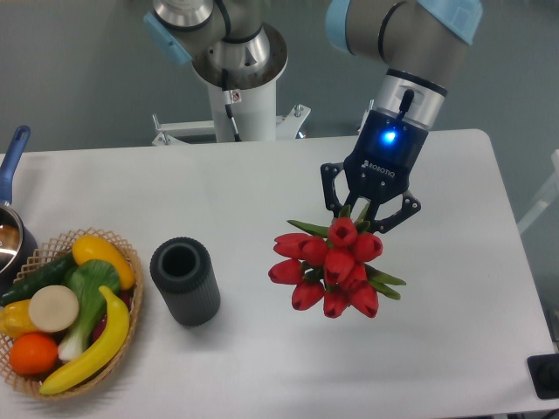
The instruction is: Insert the flowers into the vase
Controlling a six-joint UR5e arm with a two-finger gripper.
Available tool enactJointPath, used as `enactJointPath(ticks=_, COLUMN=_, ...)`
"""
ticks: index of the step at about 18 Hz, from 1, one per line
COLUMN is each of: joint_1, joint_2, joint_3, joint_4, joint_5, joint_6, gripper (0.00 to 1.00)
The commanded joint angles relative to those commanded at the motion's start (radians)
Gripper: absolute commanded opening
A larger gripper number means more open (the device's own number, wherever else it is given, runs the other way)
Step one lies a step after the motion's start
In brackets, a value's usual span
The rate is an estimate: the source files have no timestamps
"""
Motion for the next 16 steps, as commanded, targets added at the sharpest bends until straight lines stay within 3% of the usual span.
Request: enactJointPath(ticks=16, joint_1=-0.006, joint_2=0.000, joint_3=-0.012, joint_4=0.006, joint_5=-0.002, joint_6=-0.002, gripper=0.26)
